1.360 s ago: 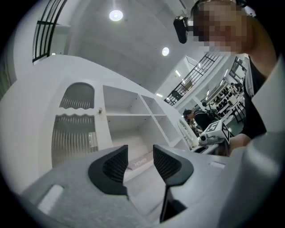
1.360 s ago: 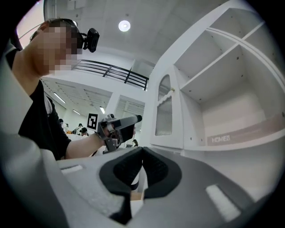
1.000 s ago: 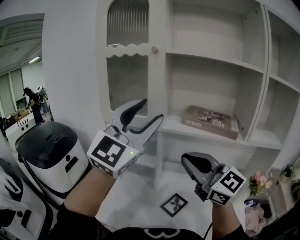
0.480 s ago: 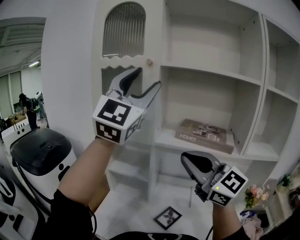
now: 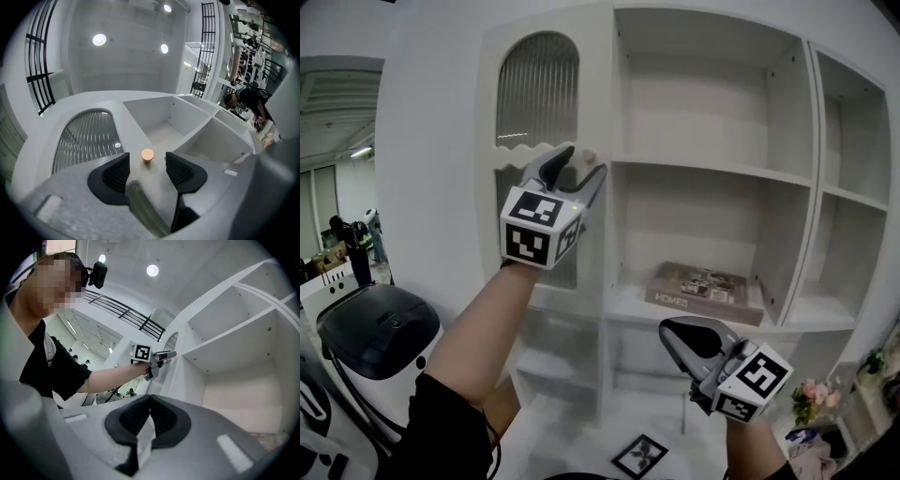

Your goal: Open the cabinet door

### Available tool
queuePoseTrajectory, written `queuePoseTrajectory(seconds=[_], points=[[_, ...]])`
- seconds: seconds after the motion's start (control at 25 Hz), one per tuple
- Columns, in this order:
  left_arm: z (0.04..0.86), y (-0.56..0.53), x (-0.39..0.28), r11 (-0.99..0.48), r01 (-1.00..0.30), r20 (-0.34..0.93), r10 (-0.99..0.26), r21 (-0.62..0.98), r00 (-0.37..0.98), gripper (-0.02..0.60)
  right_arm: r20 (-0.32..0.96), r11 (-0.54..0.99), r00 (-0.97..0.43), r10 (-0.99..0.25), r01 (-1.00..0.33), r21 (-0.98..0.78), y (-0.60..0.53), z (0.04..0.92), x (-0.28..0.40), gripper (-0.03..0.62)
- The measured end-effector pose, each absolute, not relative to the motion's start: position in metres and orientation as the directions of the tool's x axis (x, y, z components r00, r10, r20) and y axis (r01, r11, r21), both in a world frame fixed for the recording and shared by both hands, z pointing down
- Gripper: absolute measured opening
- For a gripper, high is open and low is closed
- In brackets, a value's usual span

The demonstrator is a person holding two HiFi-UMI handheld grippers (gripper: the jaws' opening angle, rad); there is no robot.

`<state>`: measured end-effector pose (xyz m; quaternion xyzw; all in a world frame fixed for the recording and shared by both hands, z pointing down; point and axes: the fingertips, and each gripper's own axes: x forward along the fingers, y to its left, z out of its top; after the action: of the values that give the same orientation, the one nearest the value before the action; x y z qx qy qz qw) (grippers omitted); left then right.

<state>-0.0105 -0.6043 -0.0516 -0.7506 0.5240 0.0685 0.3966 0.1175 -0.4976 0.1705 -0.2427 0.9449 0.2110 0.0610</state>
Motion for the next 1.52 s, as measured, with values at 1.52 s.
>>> queuePoseTrajectory(seconds=[1.52], points=[[-0.061,-0.593,-0.011,-0.224,-0.8,-0.46,-0.719,-0.556,0.521,0.087,-0.201,0.758,-0.831,-0.519,-0.556,0.34,-0.487,0.177,0.088,0.002]])
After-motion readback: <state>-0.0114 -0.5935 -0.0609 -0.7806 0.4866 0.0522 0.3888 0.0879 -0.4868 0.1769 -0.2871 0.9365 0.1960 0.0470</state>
